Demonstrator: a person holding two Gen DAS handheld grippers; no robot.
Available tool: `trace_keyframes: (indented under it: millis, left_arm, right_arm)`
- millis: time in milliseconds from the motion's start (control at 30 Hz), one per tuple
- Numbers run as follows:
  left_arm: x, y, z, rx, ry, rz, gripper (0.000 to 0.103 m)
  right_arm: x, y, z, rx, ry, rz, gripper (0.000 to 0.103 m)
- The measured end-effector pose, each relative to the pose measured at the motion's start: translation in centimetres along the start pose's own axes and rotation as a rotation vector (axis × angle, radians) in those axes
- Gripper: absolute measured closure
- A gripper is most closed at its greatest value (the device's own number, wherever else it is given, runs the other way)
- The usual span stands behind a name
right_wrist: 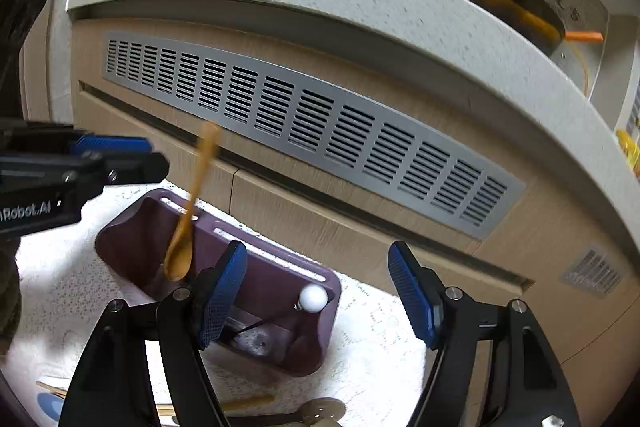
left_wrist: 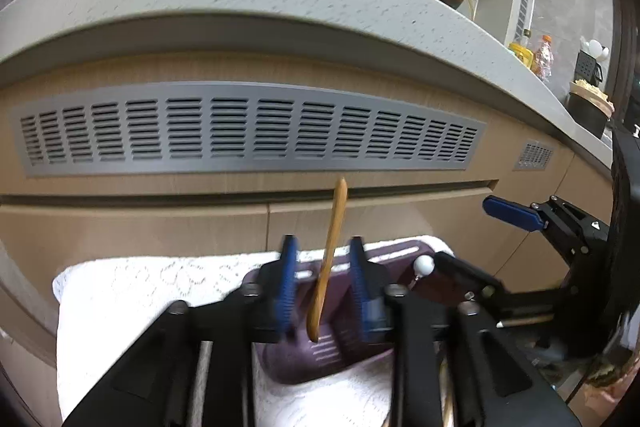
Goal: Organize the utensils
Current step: 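Carry both spoons over the purple caddy and open both tools to drop them, then grasp the white plastic spoon with the left tool while the right tool grasps the black-handled slotted spoon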
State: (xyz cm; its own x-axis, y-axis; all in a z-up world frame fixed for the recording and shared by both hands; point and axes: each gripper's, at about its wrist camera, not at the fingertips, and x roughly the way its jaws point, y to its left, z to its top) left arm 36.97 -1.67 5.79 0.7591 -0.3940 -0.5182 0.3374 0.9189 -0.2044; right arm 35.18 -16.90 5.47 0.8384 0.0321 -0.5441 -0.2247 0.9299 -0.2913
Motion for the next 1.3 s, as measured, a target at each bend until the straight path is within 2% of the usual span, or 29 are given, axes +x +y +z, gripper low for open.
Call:
trace_keyframes:
  millis: [33, 100, 167, 233, 300, 400, 567, 733, 933, 1133, 1233, 1300]
  left_arm:
    - [-0.3, 0.2, -0.5, 0.002, -0.004, 0.002, 0.061]
    - [-1.4, 0.6, -1.6, 0.011, -0.019, 0.009, 0.041]
    - [-2.7, 0.7, -3.1, 0.034, -0.034, 0.030, 0.037]
    - [-3.6, 0.8, -4.9, 0.059, -0.014, 0.038, 0.037]
    - [-4.1, 0.7, -6.4, 0.074, 0.016, 0.034, 0.037]
    - [-4.6, 0.5, -9.7, 0.079, 0.083, 0.017, 0.037]
    - [-4.6, -1.1, -14.7, 0.100, 0.202, -0.014, 0.037]
    - [-3.5, -3.3, -18.0, 0.155, 0.313, -0.017, 0.037]
    - [-1.8, -4.1, -17.9, 0.159, 0.365, -0.019, 0.037]
    - [0.5, -3.8, -17.1, 0.136, 0.420, 0.021, 0.038]
    - [1.0, -3.8, -17.3, 0.120, 0.432, 0.025, 0.042]
    - [0.8, -4.0, -17.4, 0.133, 0.431, 0.036, 0.050]
  right_arm:
    - [-0.2, -0.1, -0.3, 0.012, 0.000, 0.008, 0.034]
    - [-1.0, -0.3, -0.9, 0.032, -0.003, 0.019, 0.031]
    - [-2.4, -0.5, -2.1, 0.059, -0.015, 0.027, 0.020]
    - [-3.6, -0.4, -3.3, 0.087, -0.024, 0.034, 0.009]
    - [-4.9, -0.3, -4.7, 0.119, -0.012, 0.057, 0.005]
    - [-6.0, 0.1, -7.4, 0.154, 0.047, 0.117, 0.005]
    - [-7.2, 2.2, -12.5, 0.144, 0.164, 0.210, 0.005]
    - [-8.0, 4.5, -16.2, 0.142, 0.226, 0.216, 0.008]
    - [-9.7, 5.3, -17.1, 0.187, 0.211, 0.175, 0.012]
    - [-11.9, 4.3, -18.3, 0.227, 0.206, 0.154, 0.012]
    - [-13.0, 4.2, -19.1, 0.227, 0.203, 0.130, 0.012]
    - [-13.1, 4.2, -19.4, 0.228, 0.208, 0.130, 0.012]
